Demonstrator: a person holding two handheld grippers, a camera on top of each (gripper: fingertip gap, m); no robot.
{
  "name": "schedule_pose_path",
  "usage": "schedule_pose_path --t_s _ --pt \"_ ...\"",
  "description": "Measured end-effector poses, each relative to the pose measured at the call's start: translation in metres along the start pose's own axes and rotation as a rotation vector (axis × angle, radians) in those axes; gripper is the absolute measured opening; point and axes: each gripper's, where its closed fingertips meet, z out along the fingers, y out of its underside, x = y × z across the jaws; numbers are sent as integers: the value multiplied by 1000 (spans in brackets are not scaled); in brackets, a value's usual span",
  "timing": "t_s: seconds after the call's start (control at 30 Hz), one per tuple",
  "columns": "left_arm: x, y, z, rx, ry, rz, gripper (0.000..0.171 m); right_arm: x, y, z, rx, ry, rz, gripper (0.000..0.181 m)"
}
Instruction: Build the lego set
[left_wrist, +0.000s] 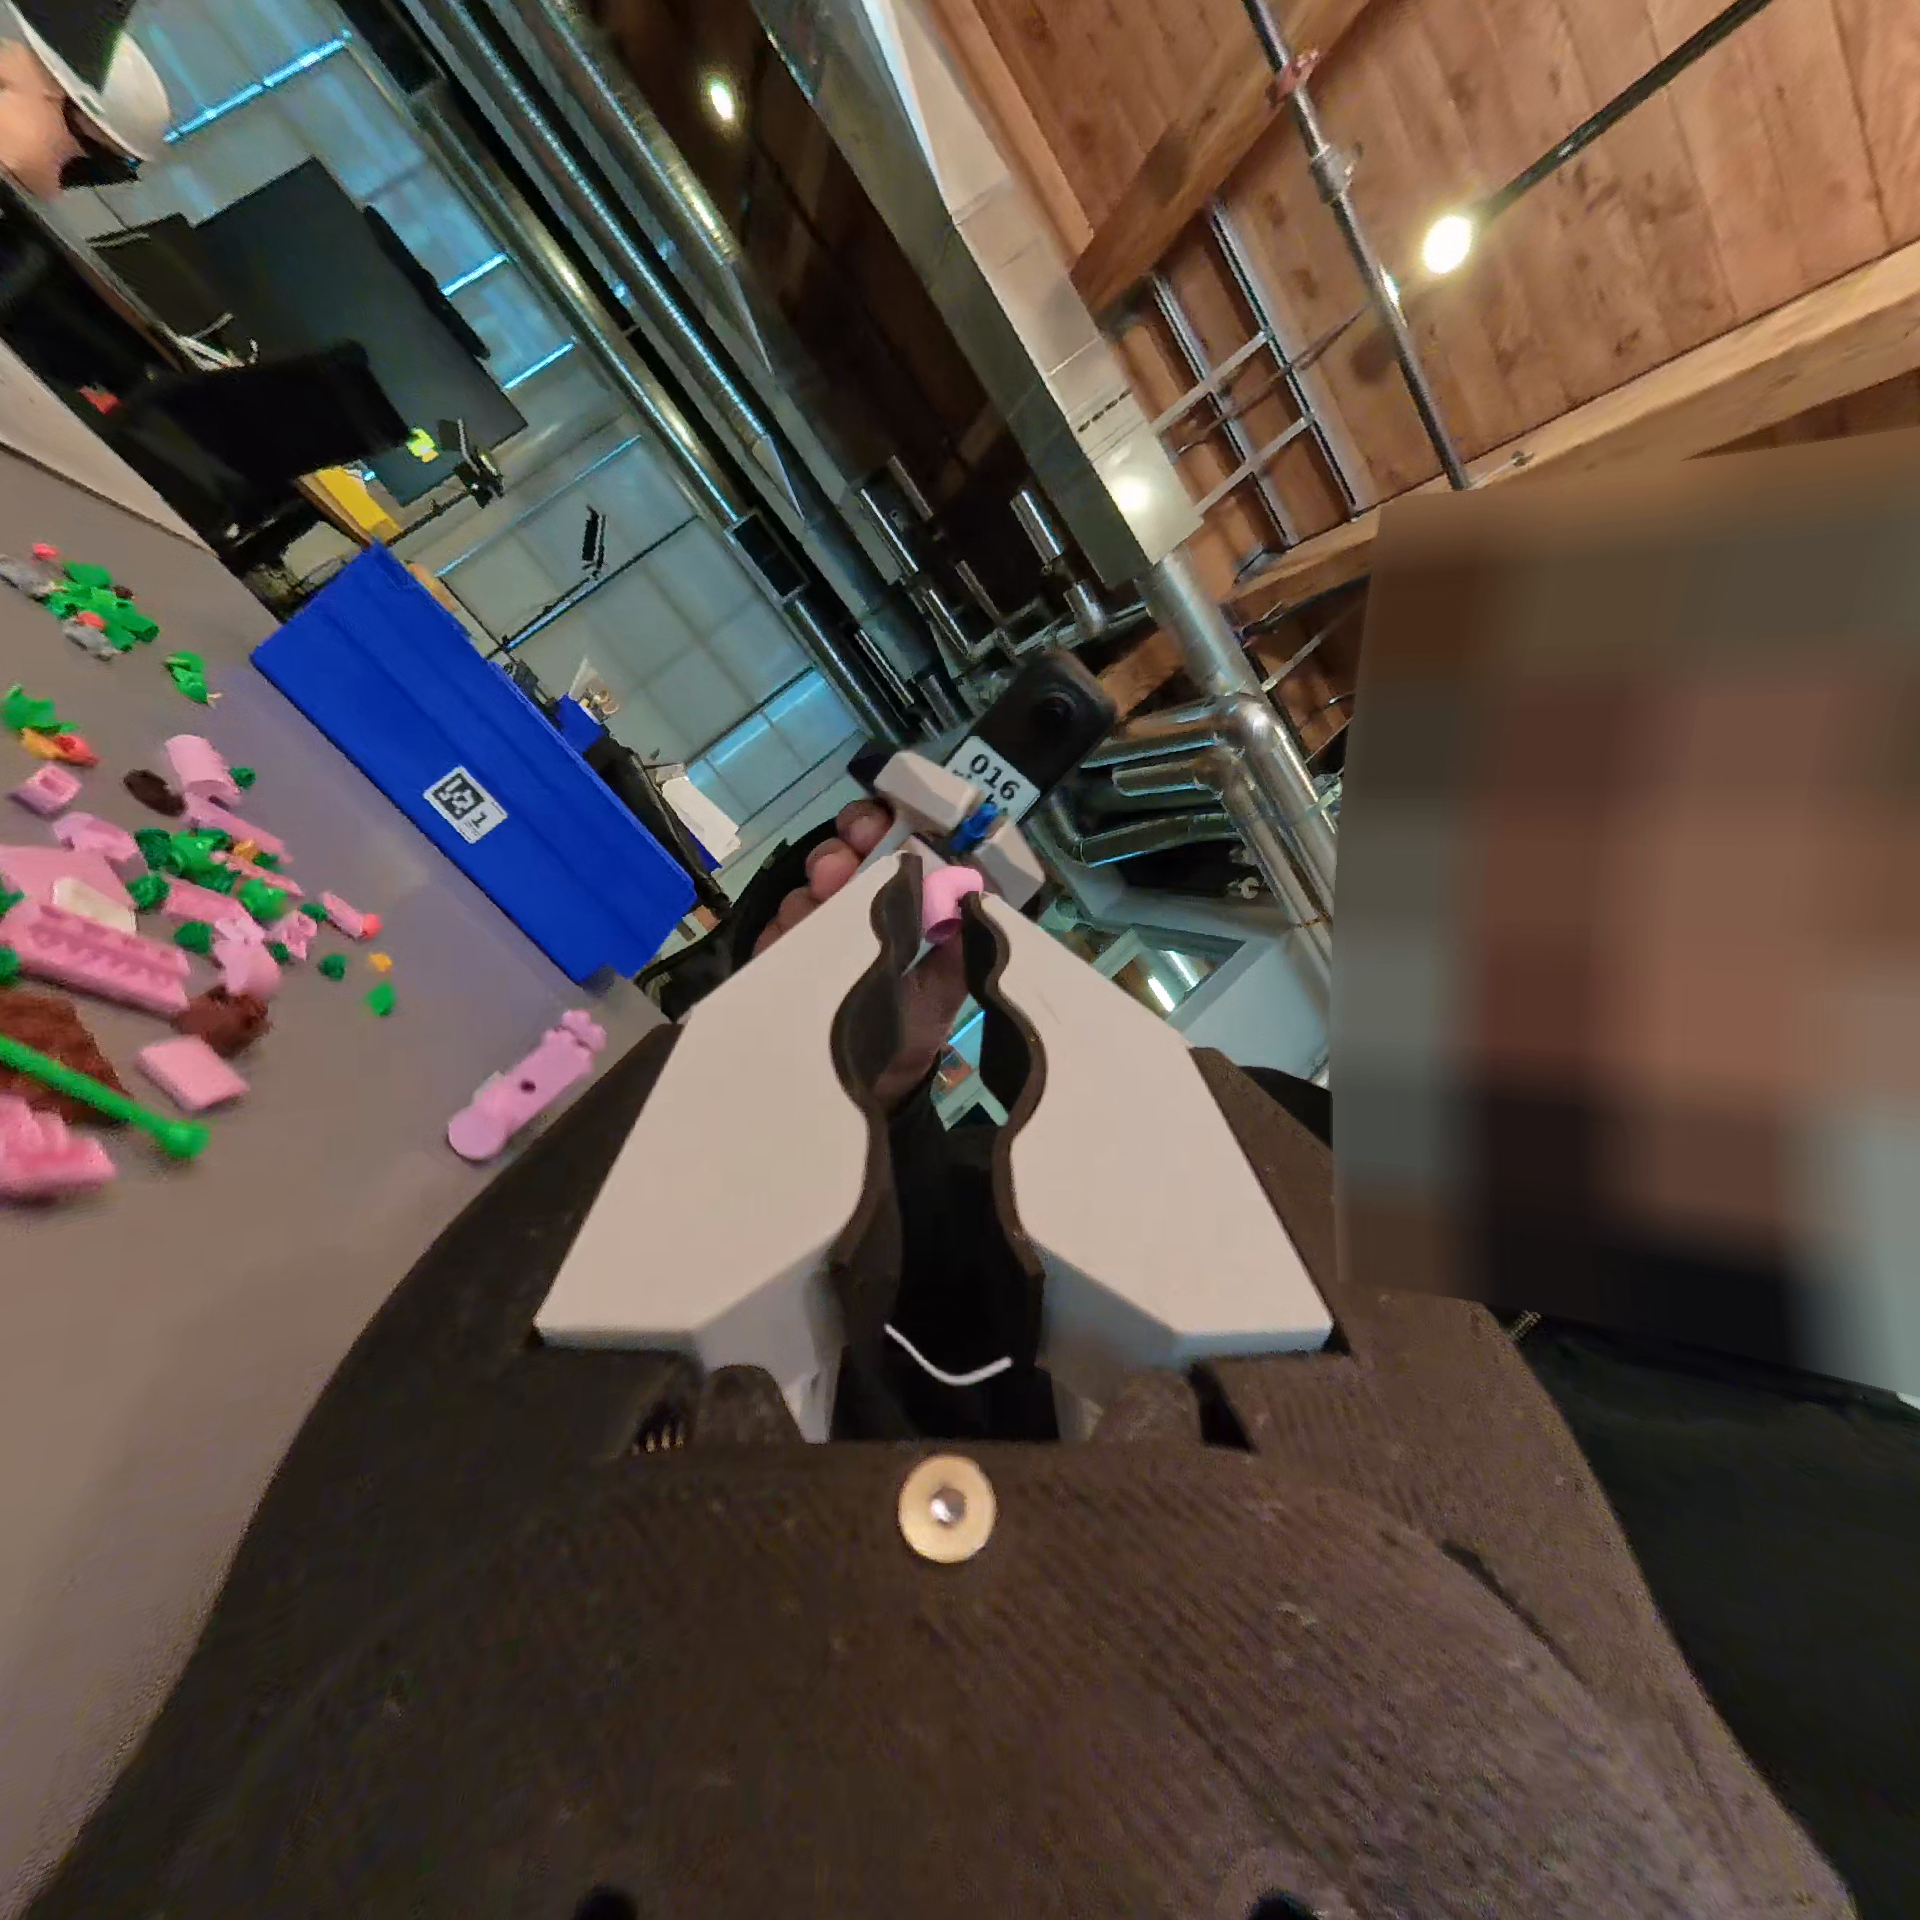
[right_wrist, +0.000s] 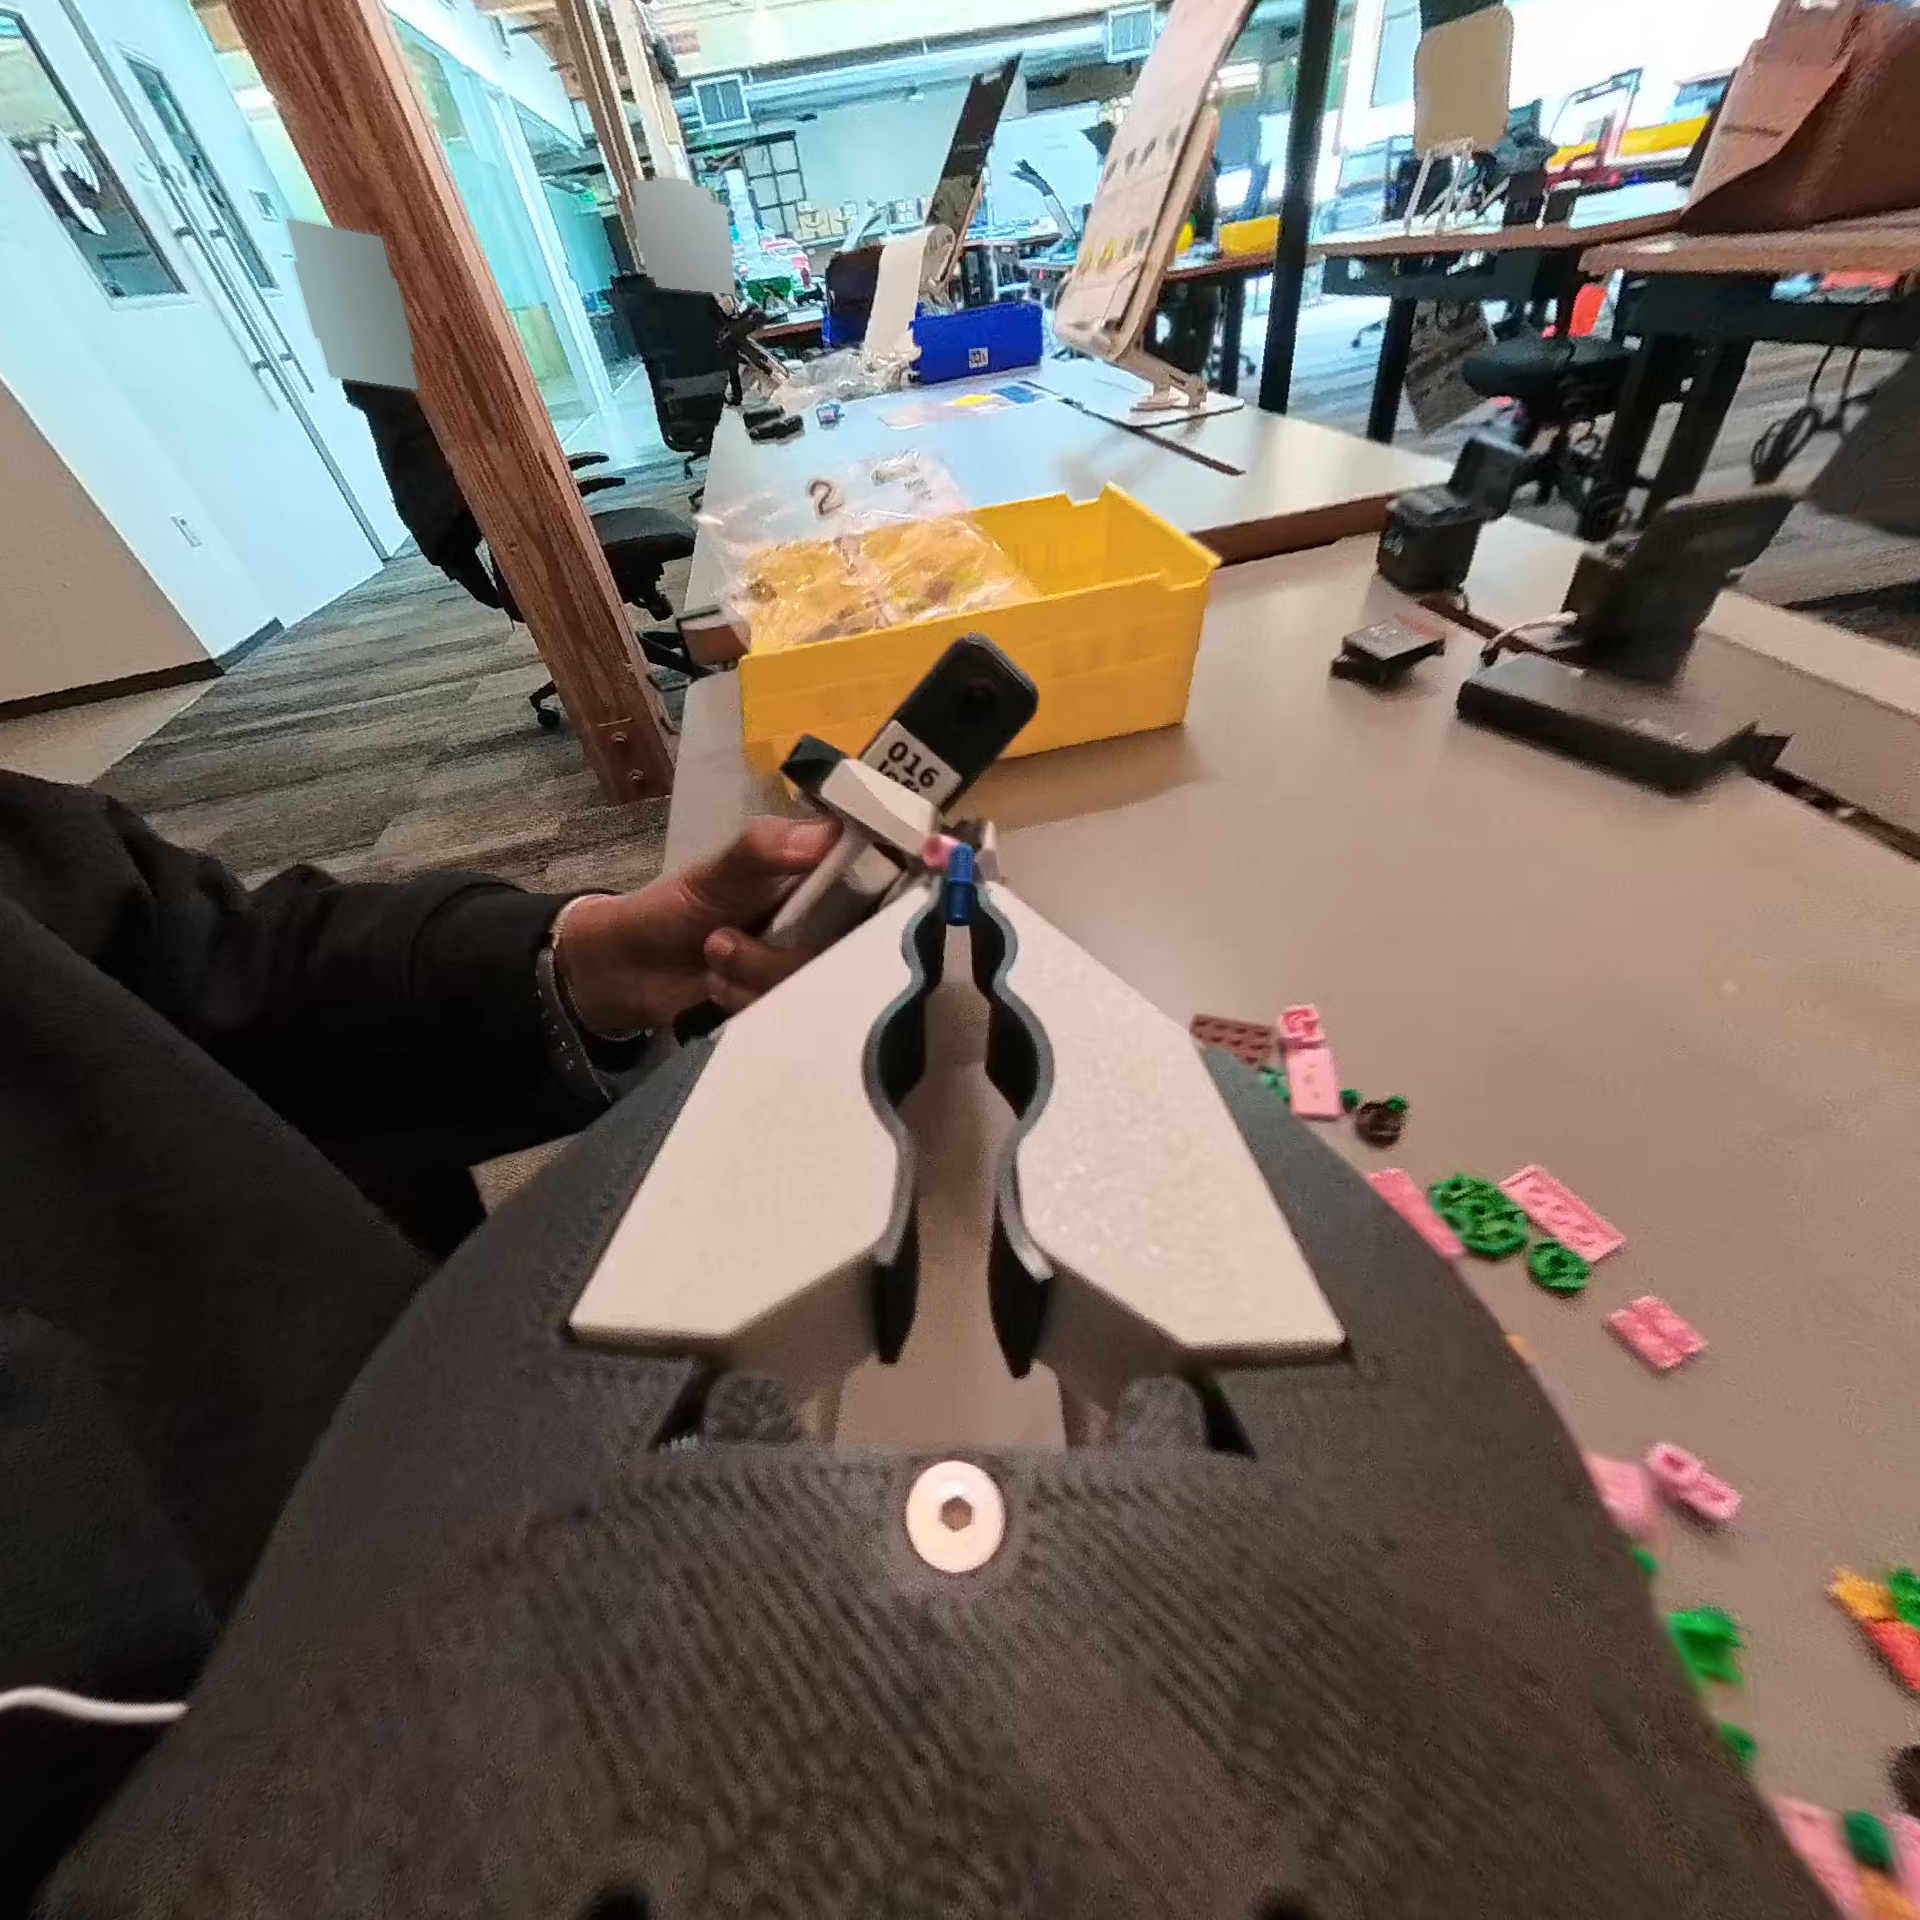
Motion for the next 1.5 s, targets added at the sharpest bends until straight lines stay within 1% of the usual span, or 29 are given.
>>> schedule_pose_path --t_s 0.13,0.2,0.23,0.27,0.33,0.4,0.47,0.53,0.6,0.67,0.77,0.93,1.03,1.13,1.27,1.5 --pt "-23 -22 37 -38 -1 3 5 31 -28 -20 13 15 -70 2" --pt "-32 -36 55 -43 19 7 5 56 -32 -30 1 67 -115 2" --pt "-39 -42 64 -47 13 8 5 70 -28 -34 -18 98 -135 2" --pt "-50 -49 71 -48 -23 9 5 84 -21 -38 -37 123 -149 2" --pt "-65 -65 86 -19 -81 54 5 111 -2 -46 -51 169 -152 2" --pt "-80 -73 101 -40 -140 134 5 126 20 -54 -61 157 -63 2" --pt "-97 -72 110 -103 -219 252 5 135 26 -66 -29 132 34 2" --pt "-106 -63 115 -181 -246 347 5 144 29 -77 6 114 120 2" --pt "-111 -51 114 -226 -260 419 5 148 29 -84 54 73 207 1" --pt "-114 -43 111 -233 -277 459 5 147 28 -85 99 12 299 2" --pt "-115 -37 107 -212 -275 446 5 142 30 -80 124 -61 387 2" --pt "-118 -38 102 -199 -269 385 5 137 41 -69 84 -88 413 1" --pt "-119 -37 102 -187 -271 355 5 133 42 -66 61 -71 380 2" --pt "-120 -33 104 -201 -275 356 5 129 42 -63 22 -27 308 2" --pt "-121 -28 106 -212 -283 362 5 124 39 -63 -2 17 255 2" --pt "-131 -29 103 -206 -373 373 5 134 47 -65 -93 157 136 2"
